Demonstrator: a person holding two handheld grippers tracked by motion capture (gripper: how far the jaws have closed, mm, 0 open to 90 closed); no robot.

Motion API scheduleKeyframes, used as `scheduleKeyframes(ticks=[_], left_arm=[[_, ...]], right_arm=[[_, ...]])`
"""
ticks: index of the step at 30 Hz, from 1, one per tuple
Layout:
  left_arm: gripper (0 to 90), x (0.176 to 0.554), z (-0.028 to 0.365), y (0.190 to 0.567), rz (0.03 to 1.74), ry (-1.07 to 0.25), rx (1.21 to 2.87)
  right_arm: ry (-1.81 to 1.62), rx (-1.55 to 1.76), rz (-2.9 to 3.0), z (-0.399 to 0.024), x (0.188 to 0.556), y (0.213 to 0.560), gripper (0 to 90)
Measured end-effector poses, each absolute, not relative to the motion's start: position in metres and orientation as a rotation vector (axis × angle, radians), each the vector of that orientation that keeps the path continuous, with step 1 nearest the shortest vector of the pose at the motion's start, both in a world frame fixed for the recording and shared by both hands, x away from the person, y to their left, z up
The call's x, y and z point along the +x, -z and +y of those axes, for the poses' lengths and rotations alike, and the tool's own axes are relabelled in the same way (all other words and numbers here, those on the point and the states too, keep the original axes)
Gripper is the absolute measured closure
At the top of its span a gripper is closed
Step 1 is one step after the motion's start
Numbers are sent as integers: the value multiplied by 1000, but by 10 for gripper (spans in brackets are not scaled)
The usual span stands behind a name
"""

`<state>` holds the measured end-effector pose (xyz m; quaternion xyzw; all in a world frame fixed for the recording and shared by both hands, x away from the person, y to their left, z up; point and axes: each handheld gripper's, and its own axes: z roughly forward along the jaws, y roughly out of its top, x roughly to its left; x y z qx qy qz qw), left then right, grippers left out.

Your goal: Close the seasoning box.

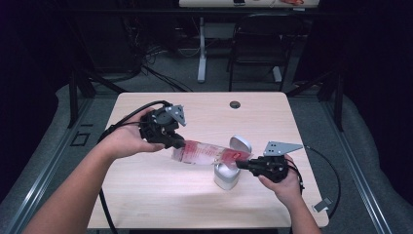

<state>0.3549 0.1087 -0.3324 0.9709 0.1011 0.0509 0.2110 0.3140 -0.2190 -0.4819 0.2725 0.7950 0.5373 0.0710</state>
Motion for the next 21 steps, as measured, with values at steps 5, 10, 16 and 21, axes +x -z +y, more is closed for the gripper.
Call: scheduleKeyframes(ticks=[5, 10, 16, 21], left_arm=[[809, 356, 112, 340, 296, -138, 2713], [810, 355, 114, 346, 301, -133, 2716], [811, 354, 118, 352, 311, -128, 2714], [810, 354, 123, 358, 321, -118, 2705]], right_arm=[[-1621, 823, 2374, -219, 313, 480, 888], [-1628, 830, 2367, -220, 313, 480, 888], [-1629, 828, 2356, -219, 313, 479, 889], [-1630, 824, 2342, -218, 312, 477, 889]])
